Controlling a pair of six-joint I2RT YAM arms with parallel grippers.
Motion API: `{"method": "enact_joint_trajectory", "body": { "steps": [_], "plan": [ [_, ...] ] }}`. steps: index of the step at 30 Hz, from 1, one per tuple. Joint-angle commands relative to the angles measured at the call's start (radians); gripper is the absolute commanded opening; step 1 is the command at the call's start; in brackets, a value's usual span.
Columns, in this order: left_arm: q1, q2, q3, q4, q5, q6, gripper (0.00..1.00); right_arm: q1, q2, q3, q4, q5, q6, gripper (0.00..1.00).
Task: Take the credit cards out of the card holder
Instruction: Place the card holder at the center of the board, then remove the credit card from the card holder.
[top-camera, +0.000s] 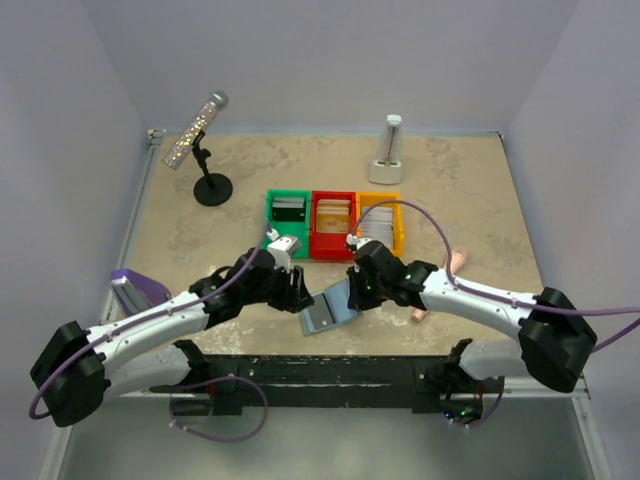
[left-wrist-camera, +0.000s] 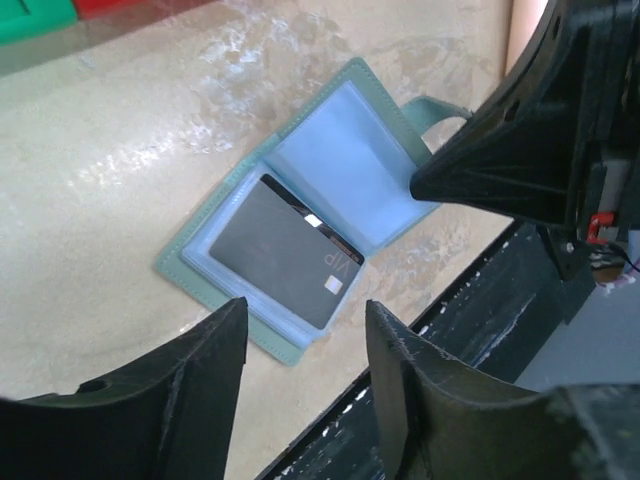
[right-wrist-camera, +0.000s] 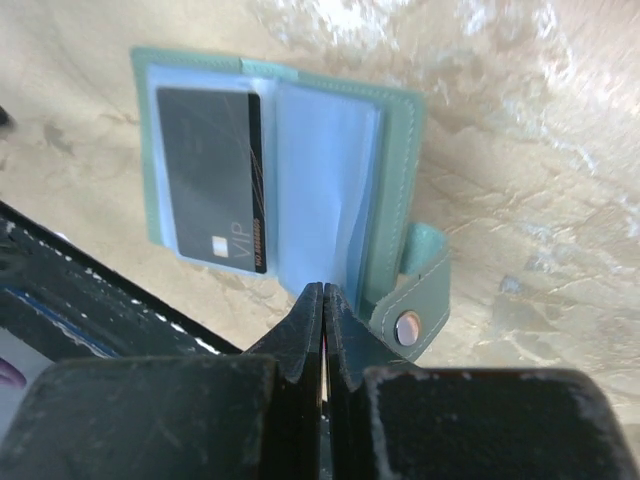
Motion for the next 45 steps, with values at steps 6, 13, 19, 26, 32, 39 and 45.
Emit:
{"method": "enact_joint_trajectory", "body": {
  "steps": [6, 13, 19, 26, 32, 39, 45],
  "plan": [
    [-0.029, 0.142, -0.091, 0.289, 0.091, -0.123, 0.42, -0.013, 0.103, 0.183, -0.029, 0.134, -0.088, 0.0],
    [-0.031, 0.24, -0.116, 0.358, 0.076, -0.134, 0.39, -0.024, 0.214, 0.271, -0.031, 0.138, -0.128, 0.0],
    [-0.031, 0.291, -0.118, 0.354, 0.04, -0.126, 0.38, -0.024, 0.242, 0.223, -0.036, 0.141, -0.12, 0.0],
    [-0.029, 0.325, -0.092, 0.296, -0.012, -0.105, 0.38, -0.024, 0.148, 0.029, -0.022, 0.169, -0.045, 0.0],
    [-0.029, 0.331, -0.058, 0.262, -0.03, -0.076, 0.38, -0.022, 0.055, -0.06, -0.008, 0.168, 0.012, 0.0],
    [-0.029, 0.27, -0.024, 0.211, -0.042, -0.057, 0.37, -0.021, -0.036, -0.031, -0.068, 0.178, 0.003, 0.0],
    [-0.029, 0.142, 0.019, 0.095, -0.062, -0.018, 0.38, -0.022, -0.174, 0.005, -0.186, 0.204, -0.017, 0.0]
  ]
}}
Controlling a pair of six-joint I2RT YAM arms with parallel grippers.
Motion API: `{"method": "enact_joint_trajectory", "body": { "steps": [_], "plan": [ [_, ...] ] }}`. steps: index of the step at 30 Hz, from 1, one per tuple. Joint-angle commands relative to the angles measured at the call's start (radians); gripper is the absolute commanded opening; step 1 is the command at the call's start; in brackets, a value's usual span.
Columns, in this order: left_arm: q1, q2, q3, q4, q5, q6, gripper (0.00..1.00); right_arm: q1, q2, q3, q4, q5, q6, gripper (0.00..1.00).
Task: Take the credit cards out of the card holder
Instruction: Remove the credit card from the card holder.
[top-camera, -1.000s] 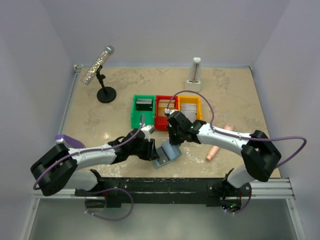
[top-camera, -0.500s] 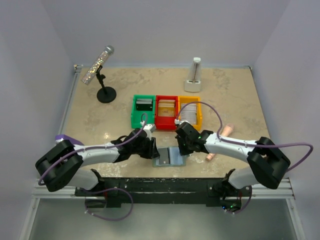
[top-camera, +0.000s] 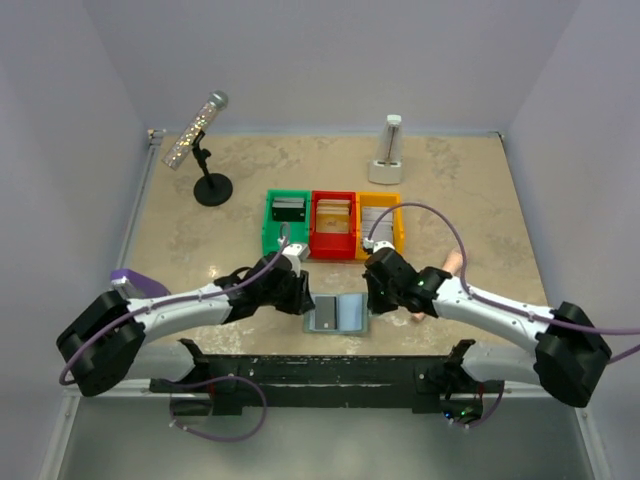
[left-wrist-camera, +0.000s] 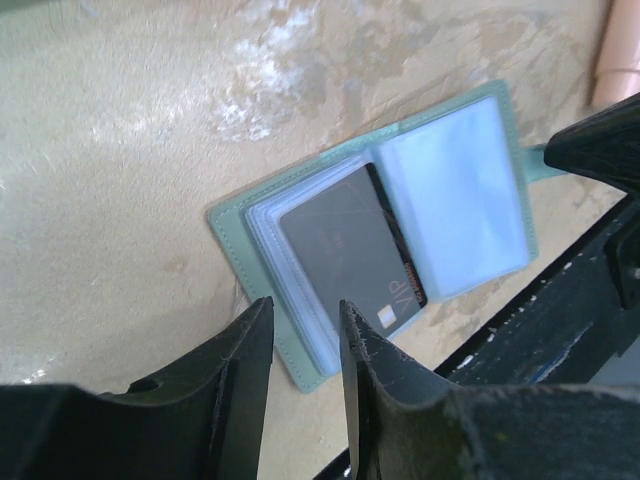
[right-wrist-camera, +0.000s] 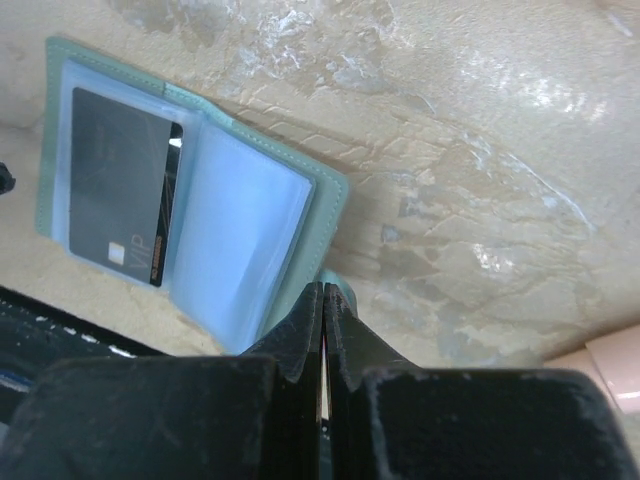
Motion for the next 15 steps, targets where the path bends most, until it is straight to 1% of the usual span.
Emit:
{"method": "enact_joint_trajectory", "body": {
  "steps": [1, 4, 6, 8, 10, 13, 15],
  "plan": [
    [-0.001, -0.102, 0.07, -0.083, -0.028, 0.053, 0.38, -0.002, -0.105, 0.068, -0.112, 0.062, -0.01, 0.0],
    [-0.001, -0.145, 0.076, -0.093, -0.014, 0.053, 0.38, -0.002, -0.162, 0.11, -0.172, 0.075, -0.03, 0.0],
    [-0.001, -0.156, 0.065, -0.052, 0.03, 0.04, 0.37, -0.002, -0.2, 0.134, -0.17, 0.044, -0.037, 0.0],
    [-0.001, -0.14, 0.047, 0.008, 0.075, 0.022, 0.36, -0.002, -0.228, 0.147, -0.128, -0.026, -0.039, 0.0],
    [-0.001, -0.113, 0.031, 0.071, 0.109, 0.004, 0.33, -0.002, -0.239, 0.152, -0.051, -0.138, -0.051, 0.0],
    [-0.004, -0.064, -0.007, 0.148, 0.142, -0.021, 0.29, 0.0, -0.196, 0.154, 0.053, -0.287, -0.039, 0.0],
    [-0.002, -0.044, -0.031, 0.194, 0.149, -0.039, 0.26, 0.012, -0.15, 0.166, 0.081, -0.329, -0.031, 0.0]
  ]
}}
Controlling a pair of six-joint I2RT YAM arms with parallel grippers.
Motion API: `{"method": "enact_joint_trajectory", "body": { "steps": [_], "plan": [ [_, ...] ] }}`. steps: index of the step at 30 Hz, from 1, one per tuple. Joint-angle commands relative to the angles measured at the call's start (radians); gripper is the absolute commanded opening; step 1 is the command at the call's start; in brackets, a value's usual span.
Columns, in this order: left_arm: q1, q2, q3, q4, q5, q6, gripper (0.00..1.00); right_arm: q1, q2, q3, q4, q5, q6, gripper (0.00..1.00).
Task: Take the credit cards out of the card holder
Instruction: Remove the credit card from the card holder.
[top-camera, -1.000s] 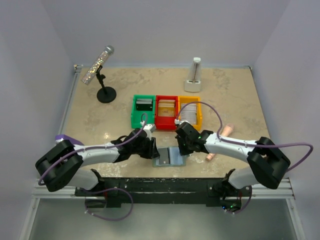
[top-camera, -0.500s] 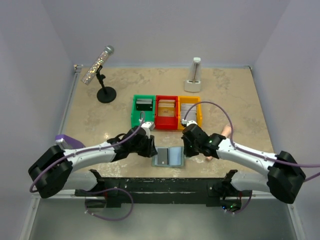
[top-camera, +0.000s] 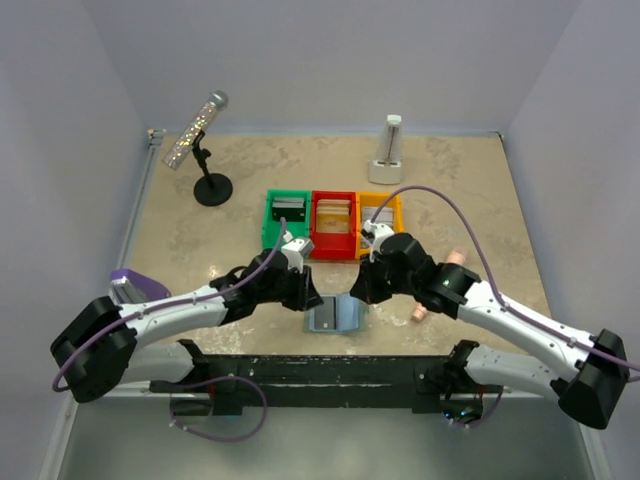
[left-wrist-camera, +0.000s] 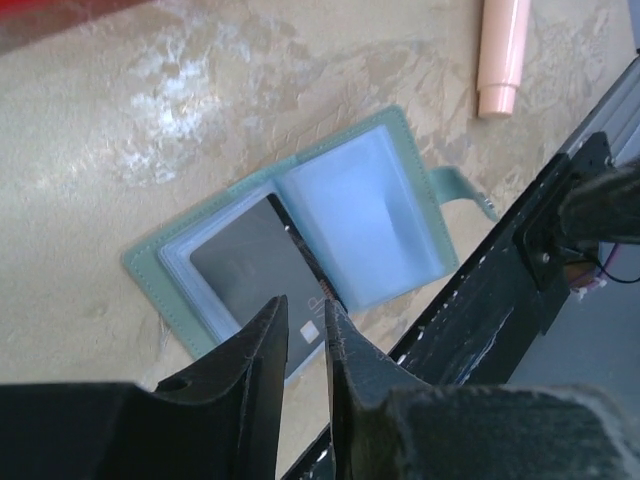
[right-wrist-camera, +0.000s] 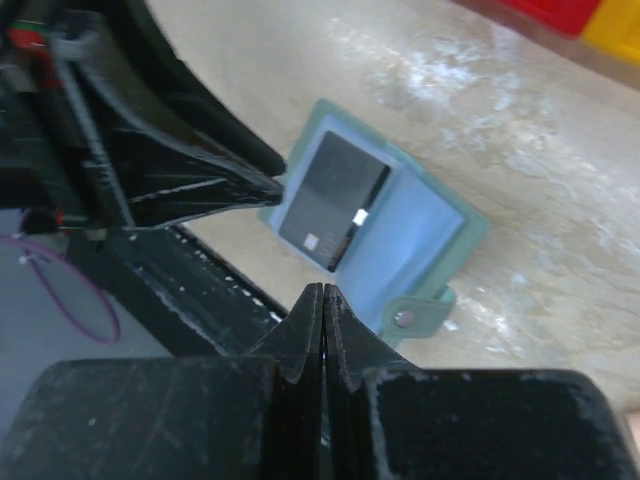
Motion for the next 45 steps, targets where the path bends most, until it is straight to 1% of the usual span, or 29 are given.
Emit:
{"method": "enact_joint_trajectory", "body": {
  "steps": [1, 6, 11, 15, 25, 26, 30, 32, 39, 45],
  "plan": [
    [-0.002, 0.049, -0.054, 0.131, 0.061, -0.048, 0.24, 0.018, 0.087, 0.049, 0.13, -0.187, 0.003, 0.0],
    [-0.002, 0.076, -0.086, 0.134, 0.027, -0.068, 0.16, 0.04, 0.203, 0.066, 0.175, -0.219, 0.033, 0.0],
    [-0.002, 0.109, -0.1, 0.184, 0.041, -0.08, 0.14, 0.04, 0.329, 0.043, 0.193, -0.228, 0.037, 0.0],
    [-0.002, 0.14, -0.092, 0.211, 0.055, -0.086, 0.13, 0.04, 0.374, -0.016, 0.244, -0.227, 0.053, 0.0],
    [-0.002, 0.186, -0.112, 0.231, 0.03, -0.094, 0.11, 0.014, 0.441, -0.14, 0.408, -0.219, 0.134, 0.0],
    [-0.002, 0.184, -0.115, 0.231, 0.026, -0.094, 0.11, 0.009, 0.443, -0.151, 0.423, -0.221, 0.143, 0.02],
    [-0.002, 0.18, -0.124, 0.235, 0.02, -0.097, 0.11, -0.005, 0.437, -0.189, 0.482, -0.222, 0.171, 0.15],
    [-0.002, 0.18, -0.124, 0.235, 0.021, -0.097, 0.11, -0.008, 0.428, -0.206, 0.494, -0.219, 0.181, 0.19],
    [-0.001, 0.166, -0.135, 0.238, 0.013, -0.103, 0.11, -0.026, 0.408, -0.238, 0.548, -0.21, 0.217, 0.21],
    [-0.004, 0.108, -0.149, 0.218, -0.011, -0.101, 0.12, -0.051, 0.389, -0.258, 0.565, -0.224, 0.232, 0.25]
  ]
}}
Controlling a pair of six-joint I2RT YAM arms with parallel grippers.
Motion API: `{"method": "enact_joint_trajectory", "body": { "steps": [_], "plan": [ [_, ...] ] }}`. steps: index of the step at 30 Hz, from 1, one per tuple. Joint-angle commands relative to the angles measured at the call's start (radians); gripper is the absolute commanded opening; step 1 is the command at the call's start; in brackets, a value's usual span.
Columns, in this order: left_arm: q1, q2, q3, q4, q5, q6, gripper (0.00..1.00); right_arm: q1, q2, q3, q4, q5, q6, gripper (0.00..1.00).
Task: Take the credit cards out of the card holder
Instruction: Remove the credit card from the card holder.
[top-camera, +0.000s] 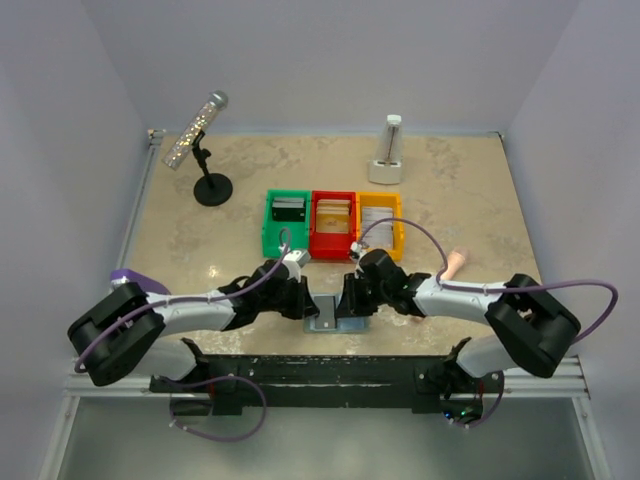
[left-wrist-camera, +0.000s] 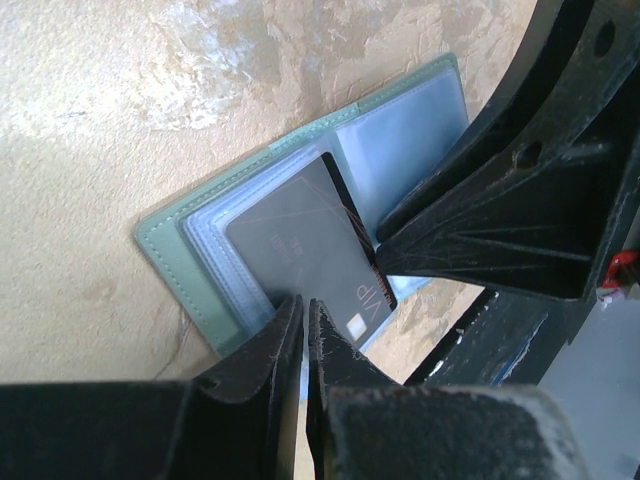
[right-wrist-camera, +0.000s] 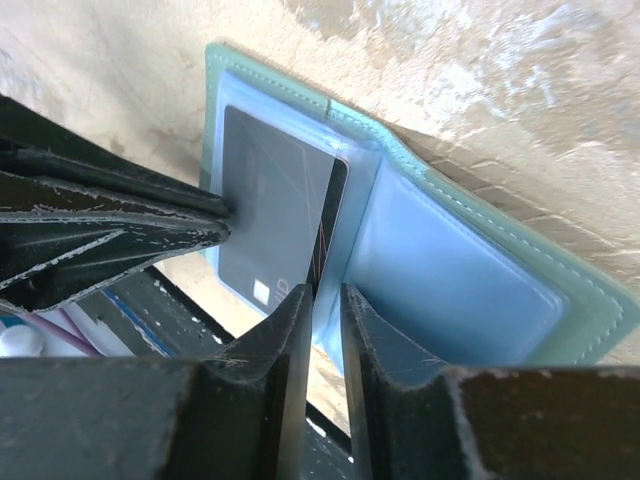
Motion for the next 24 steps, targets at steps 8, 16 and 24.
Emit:
{"method": "enact_joint_trajectory", "body": {
  "steps": [8, 16, 24],
  "plan": [
    [-0.001, -0.076, -0.025, -0.027, -0.055, -0.004, 0.14, -0.032, -0.045, -0.016, 0.039, -0.008, 0.018, 0.33],
    [-0.002, 0.004, -0.011, 0.001, -0.039, -0.007, 0.13, -0.046, -0.027, -0.025, 0.074, -0.031, 0.039, 0.33],
    [-0.001, 0.051, -0.012, 0.027, -0.031, -0.008, 0.13, -0.06, -0.008, -0.041, 0.122, -0.066, 0.062, 0.33]
  ]
}}
